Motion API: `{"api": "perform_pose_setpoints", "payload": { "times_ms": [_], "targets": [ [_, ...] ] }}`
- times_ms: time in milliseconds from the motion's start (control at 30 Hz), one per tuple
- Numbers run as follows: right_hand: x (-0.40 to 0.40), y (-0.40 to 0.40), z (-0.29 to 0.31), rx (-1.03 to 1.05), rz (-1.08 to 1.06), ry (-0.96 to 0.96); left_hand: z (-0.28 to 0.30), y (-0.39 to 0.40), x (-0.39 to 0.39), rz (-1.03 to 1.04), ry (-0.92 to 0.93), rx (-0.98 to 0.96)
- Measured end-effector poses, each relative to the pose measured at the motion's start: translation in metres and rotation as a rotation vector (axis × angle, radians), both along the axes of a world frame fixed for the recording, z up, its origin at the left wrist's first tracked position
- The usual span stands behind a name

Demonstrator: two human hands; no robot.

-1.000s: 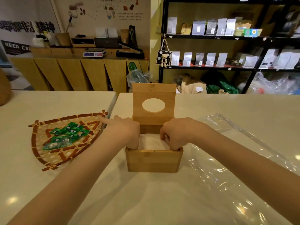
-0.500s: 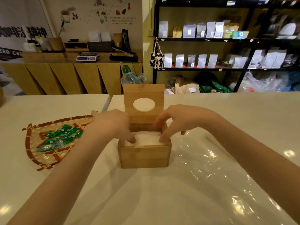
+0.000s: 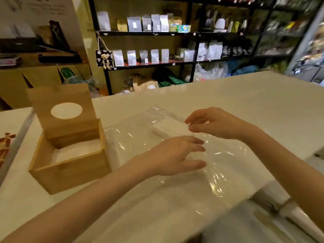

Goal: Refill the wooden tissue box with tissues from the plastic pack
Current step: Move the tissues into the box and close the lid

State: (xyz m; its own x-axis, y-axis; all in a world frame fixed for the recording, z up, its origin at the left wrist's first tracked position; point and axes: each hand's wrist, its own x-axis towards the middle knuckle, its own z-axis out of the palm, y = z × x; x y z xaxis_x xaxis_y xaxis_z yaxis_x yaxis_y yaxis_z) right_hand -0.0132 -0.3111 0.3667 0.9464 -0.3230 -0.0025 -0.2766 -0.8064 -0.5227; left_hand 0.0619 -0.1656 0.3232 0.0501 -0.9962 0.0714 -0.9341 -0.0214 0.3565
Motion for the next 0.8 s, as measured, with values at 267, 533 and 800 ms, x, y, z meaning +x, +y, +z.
{"api": "perform_pose_setpoints", "payload": {
  "times_ms": [267, 533, 800],
  "targets": [
    [-0.081, -0.038, -0.034, 0.051, -0.231, -0.124, -0.054, -0.061, -0.016, -0.103, -0.286, 0.002],
    [-0.115, -0.034, -0.055, 0.125, -0.165, -0.035, -0.073, -0.071, -0.018, -0.053, -0.170, -0.060],
    [-0.078, -0.011, -0.094, -0.126, 0.151, -0.034, -0.047, -0.066, -0.014, 0.010, 0.093, -0.235]
  ]
}}
